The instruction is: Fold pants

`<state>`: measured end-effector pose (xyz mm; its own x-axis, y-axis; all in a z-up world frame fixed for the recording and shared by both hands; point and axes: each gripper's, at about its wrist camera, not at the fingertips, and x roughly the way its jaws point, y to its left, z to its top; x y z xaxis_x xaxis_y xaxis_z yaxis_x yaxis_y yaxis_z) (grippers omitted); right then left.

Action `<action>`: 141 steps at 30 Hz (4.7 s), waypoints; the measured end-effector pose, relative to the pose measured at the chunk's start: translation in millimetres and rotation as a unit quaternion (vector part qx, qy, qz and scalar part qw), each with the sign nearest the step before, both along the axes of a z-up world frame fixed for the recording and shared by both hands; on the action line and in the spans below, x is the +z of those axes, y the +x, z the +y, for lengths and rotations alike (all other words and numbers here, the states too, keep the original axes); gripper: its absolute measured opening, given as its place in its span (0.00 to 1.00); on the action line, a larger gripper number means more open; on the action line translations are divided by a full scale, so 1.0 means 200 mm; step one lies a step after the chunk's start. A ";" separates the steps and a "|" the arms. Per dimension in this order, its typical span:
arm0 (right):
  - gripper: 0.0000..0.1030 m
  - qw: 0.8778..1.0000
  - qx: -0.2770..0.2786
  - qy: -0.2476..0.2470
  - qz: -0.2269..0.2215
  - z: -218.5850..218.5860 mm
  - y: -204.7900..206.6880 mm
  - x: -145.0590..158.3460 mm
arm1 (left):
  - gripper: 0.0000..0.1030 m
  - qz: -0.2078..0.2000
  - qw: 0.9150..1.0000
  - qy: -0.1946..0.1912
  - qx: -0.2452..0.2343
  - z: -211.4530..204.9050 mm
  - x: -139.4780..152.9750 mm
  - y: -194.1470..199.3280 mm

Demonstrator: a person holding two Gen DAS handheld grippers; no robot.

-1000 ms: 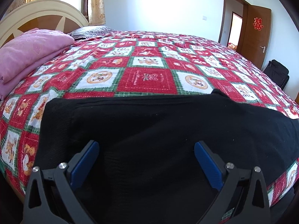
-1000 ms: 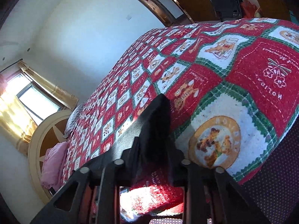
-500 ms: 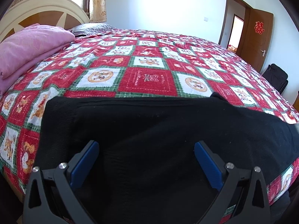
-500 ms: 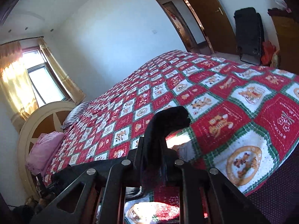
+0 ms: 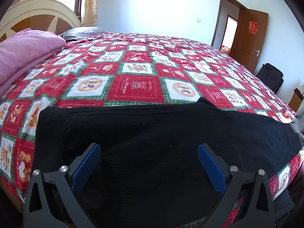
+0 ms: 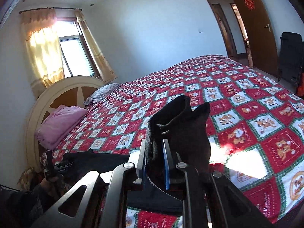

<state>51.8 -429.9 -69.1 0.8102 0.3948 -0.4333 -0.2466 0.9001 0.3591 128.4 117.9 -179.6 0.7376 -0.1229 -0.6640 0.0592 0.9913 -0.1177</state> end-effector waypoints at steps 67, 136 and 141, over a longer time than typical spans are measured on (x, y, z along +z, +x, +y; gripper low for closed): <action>0.65 0.991 -0.033 0.055 0.115 -0.02 0.29 -0.53 | 0.08 0.125 0.951 -0.125 -0.253 -1.25 0.06 0.13; 0.70 0.930 0.308 -0.128 0.153 1.34 0.29 -0.69 | 0.74 0.058 0.989 -0.063 0.124 0.57 -0.06 -0.10; 0.39 0.942 0.273 -0.138 0.137 1.32 0.26 -0.68 | 0.78 0.056 0.990 -0.064 0.116 0.56 -0.08 -0.12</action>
